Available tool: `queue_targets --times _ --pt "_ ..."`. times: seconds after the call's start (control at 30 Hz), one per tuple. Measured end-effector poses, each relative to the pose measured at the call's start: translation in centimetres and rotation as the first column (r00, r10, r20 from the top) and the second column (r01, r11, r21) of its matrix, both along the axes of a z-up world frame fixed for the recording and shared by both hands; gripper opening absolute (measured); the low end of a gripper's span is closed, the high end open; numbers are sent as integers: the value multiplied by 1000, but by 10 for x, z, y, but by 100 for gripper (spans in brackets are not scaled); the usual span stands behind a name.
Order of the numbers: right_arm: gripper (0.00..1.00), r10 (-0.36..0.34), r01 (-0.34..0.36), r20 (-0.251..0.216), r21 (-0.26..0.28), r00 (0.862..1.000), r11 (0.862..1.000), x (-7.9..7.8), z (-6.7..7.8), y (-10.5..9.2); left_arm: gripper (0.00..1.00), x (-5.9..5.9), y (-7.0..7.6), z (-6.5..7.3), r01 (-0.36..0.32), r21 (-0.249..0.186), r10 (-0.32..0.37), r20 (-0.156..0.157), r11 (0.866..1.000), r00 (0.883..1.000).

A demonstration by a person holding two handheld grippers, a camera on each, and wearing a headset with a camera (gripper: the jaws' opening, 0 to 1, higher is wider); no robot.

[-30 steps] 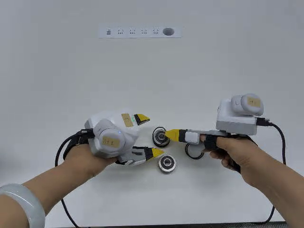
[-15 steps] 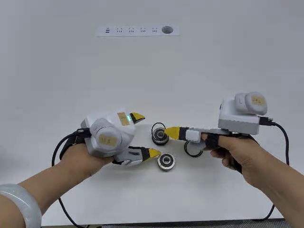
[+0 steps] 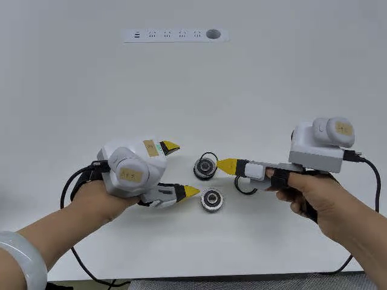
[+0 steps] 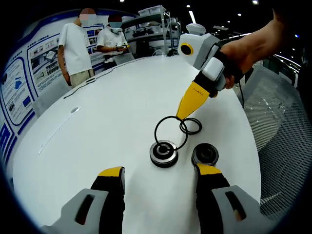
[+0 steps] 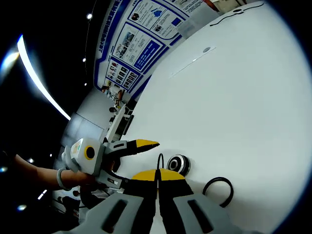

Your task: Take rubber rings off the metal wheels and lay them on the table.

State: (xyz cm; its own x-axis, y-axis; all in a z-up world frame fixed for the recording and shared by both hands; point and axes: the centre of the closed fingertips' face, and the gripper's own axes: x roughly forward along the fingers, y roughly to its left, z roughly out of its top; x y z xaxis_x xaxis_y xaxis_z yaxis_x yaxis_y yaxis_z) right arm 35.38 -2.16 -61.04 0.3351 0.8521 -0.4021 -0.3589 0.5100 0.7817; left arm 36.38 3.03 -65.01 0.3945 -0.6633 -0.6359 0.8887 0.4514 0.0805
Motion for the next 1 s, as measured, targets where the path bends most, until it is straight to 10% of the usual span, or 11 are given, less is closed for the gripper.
queue_targets --times 1.0 --pt "2 -192 188 -101 -49 976 981 -17 -33 -70 56 -4 -4 3 7 -4 -7 -9 1000 1000"
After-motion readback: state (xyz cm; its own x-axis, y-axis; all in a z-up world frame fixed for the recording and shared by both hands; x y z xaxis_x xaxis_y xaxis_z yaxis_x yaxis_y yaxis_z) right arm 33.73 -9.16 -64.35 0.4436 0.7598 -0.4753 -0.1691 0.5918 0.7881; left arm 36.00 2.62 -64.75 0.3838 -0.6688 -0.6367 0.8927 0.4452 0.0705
